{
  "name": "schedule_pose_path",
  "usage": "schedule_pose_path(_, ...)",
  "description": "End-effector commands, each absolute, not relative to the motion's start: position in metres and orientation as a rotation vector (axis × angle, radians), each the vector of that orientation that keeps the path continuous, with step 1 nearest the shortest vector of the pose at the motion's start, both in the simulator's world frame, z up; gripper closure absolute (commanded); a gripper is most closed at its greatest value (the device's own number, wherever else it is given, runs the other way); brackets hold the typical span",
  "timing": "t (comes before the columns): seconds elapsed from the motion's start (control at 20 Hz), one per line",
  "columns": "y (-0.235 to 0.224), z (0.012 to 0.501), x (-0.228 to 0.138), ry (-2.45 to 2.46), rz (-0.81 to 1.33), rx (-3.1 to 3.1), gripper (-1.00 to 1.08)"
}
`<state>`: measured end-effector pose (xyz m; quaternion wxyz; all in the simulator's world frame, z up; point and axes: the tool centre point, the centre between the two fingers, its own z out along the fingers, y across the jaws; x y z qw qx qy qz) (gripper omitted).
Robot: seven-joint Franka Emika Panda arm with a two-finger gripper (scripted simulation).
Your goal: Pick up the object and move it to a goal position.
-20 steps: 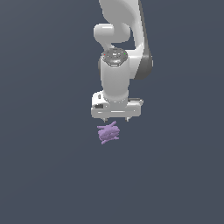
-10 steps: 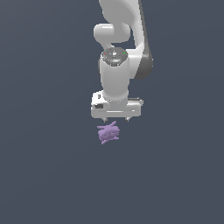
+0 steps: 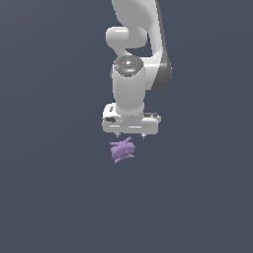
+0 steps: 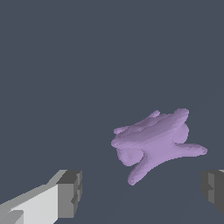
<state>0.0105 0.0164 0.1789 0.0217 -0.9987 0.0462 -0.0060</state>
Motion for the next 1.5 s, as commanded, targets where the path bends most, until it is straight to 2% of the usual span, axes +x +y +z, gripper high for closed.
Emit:
schedule_pose_path(0.0, 0.015, 0.177, 0.01, 0.208, -0.016, -3.092, -0.92)
schedule_pose_path(1.45, -0.007, 0.148, 0.011, 1.381, 0.009, -2.804, -0.92)
